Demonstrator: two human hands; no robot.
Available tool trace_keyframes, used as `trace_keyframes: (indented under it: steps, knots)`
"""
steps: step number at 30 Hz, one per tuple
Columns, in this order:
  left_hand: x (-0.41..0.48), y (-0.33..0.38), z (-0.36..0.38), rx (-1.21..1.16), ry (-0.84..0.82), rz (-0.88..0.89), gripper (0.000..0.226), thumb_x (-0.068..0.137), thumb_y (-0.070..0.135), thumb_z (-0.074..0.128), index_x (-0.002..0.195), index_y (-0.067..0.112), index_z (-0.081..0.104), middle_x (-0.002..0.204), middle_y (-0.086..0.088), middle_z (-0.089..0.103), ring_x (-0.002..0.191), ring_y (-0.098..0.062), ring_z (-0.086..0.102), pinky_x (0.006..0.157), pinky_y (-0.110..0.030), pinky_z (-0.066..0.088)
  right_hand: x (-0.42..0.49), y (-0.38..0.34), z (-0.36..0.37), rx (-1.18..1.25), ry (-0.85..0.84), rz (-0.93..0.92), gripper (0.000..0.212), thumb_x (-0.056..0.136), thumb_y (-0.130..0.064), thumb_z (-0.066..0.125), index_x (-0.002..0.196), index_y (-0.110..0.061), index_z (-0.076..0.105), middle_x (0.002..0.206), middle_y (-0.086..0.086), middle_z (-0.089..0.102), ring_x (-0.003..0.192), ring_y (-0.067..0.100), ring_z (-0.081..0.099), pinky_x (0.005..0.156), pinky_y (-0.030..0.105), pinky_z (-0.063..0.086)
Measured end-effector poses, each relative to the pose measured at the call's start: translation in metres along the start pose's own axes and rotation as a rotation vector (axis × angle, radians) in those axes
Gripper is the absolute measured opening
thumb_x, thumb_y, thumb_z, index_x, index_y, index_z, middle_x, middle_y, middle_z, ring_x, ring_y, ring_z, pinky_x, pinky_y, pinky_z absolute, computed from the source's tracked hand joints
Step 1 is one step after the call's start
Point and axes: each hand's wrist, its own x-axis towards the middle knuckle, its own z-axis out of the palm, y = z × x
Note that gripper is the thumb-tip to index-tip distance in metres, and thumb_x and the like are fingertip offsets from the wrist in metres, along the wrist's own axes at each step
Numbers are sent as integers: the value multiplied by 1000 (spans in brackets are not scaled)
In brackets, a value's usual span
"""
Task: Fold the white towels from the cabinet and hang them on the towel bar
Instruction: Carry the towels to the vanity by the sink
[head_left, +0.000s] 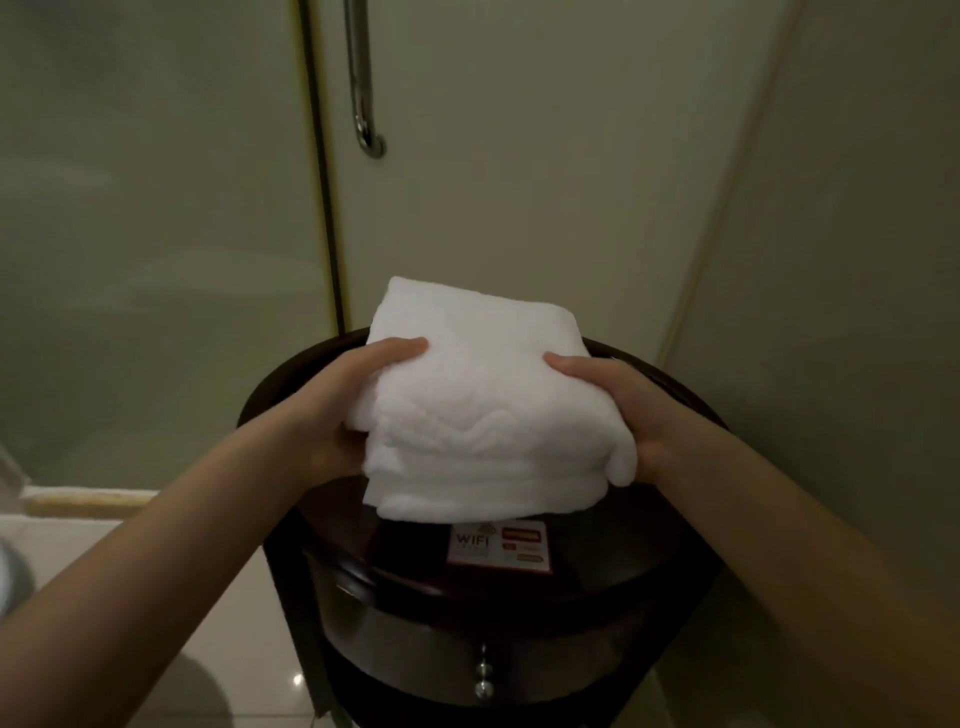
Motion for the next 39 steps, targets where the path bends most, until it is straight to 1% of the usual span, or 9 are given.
trace_keyframes:
  steps: [6, 12, 16, 20, 22, 30, 32, 36, 39]
  knots:
    - [-53, 29, -2, 19, -71, 43, 32, 66, 38, 73, 86, 13, 78, 93, -13, 73, 83, -30, 71, 62, -38, 57, -39, -11, 40, -30, -16, -69, 48, 66, -32, 75, 106, -8, 69, 92, 15, 73, 80, 27, 72, 63, 33, 57]
    - [-104, 50, 5, 92, -104, 44, 39, 64, 40, 75, 90, 12, 77, 100, -14, 73, 89, -31, 70, 69, -39, 58, -87, -20, 70, -63, 52, -123, 64, 62, -36, 79, 119, -11, 65, 107, 18, 71, 92, 32, 70, 72, 38, 56]
    - [-122, 61, 5, 86, -126, 56, 51, 60, 42, 78, 102, 13, 73, 108, -14, 70, 99, -33, 67, 83, -44, 54, -106, -28, 84, -51, 46, -157, 57, 65, -33, 78, 114, -8, 67, 102, 18, 72, 85, 31, 72, 60, 38, 57]
    - [-131, 72, 5, 82, -148, 31, 45, 60, 42, 78, 95, 14, 76, 105, -14, 72, 94, -32, 69, 76, -43, 56, -116, -35, 93, -77, 61, -156, 65, 58, -36, 79, 115, -7, 66, 101, 18, 72, 85, 31, 71, 61, 37, 57]
    - [-133, 83, 5, 78, -157, 12, 42, 59, 41, 79, 92, 14, 77, 102, -13, 72, 92, -32, 70, 72, -42, 56, -117, -45, 98, -82, 58, -158, 59, 59, -36, 78, 109, -5, 68, 94, 19, 73, 81, 31, 72, 59, 35, 57]
    - [-153, 166, 37, 77, -135, 29, 34, 59, 39, 77, 86, 17, 78, 98, -12, 73, 86, -31, 71, 66, -42, 57, -143, -130, 121, -77, 1, -222, 32, 63, -32, 72, 78, -5, 77, 76, 16, 72, 68, 25, 71, 51, 28, 54]
    - [-165, 191, 50, 73, -128, 50, 39, 59, 37, 78, 92, 15, 77, 97, -13, 73, 84, -32, 71, 66, -42, 57, -162, -156, 130, -91, -7, -238, 29, 63, -33, 70, 71, -6, 78, 74, 15, 72, 66, 24, 71, 50, 27, 54]
    - [-196, 242, 77, 53, -173, 104, 29, 70, 37, 72, 87, 15, 78, 93, -14, 73, 80, -32, 72, 60, -41, 57, -202, -205, 148, -127, 0, -259, 33, 61, -36, 72, 75, -7, 79, 79, 16, 73, 70, 25, 72, 53, 28, 55]
    - [-226, 284, 105, 26, -173, 116, 31, 71, 35, 71, 92, 13, 76, 93, -15, 73, 80, -32, 71, 60, -40, 56, -244, -252, 165, -164, 16, -281, 31, 61, -37, 72, 74, -10, 79, 79, 14, 73, 70, 24, 72, 52, 28, 54]
